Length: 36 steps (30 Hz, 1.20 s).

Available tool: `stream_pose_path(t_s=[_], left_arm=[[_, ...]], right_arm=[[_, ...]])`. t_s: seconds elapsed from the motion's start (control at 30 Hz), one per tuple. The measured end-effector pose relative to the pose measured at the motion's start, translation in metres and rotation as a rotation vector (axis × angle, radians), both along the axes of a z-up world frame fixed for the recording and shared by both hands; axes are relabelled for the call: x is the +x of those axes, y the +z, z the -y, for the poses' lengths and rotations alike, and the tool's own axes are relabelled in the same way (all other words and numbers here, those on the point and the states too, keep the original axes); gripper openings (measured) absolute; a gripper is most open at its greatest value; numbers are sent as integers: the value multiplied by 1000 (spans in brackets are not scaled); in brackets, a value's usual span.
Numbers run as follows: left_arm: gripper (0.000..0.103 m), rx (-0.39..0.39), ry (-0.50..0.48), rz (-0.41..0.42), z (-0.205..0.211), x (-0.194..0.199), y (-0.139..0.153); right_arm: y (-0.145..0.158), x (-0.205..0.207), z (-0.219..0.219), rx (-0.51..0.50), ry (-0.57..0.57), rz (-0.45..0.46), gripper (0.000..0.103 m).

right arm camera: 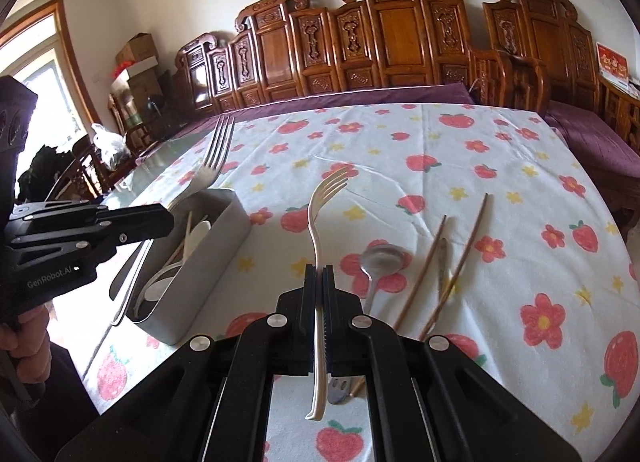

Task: Organize utensils
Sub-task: 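Carry the metal fork into the metal tray and open the left gripper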

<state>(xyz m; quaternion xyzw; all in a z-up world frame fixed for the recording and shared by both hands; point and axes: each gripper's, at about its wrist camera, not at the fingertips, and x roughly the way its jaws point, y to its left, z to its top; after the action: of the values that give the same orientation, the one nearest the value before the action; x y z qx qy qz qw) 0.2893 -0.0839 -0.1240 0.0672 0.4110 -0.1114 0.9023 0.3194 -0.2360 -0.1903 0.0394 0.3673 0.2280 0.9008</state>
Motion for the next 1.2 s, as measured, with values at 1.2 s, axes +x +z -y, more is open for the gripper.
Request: stream_pose_path(t_s=[1.2], left_arm=[[6,-31,166,-97,-112,32,-74]], right_arm=[[-11,-6,-27,-59,79,-18,4]])
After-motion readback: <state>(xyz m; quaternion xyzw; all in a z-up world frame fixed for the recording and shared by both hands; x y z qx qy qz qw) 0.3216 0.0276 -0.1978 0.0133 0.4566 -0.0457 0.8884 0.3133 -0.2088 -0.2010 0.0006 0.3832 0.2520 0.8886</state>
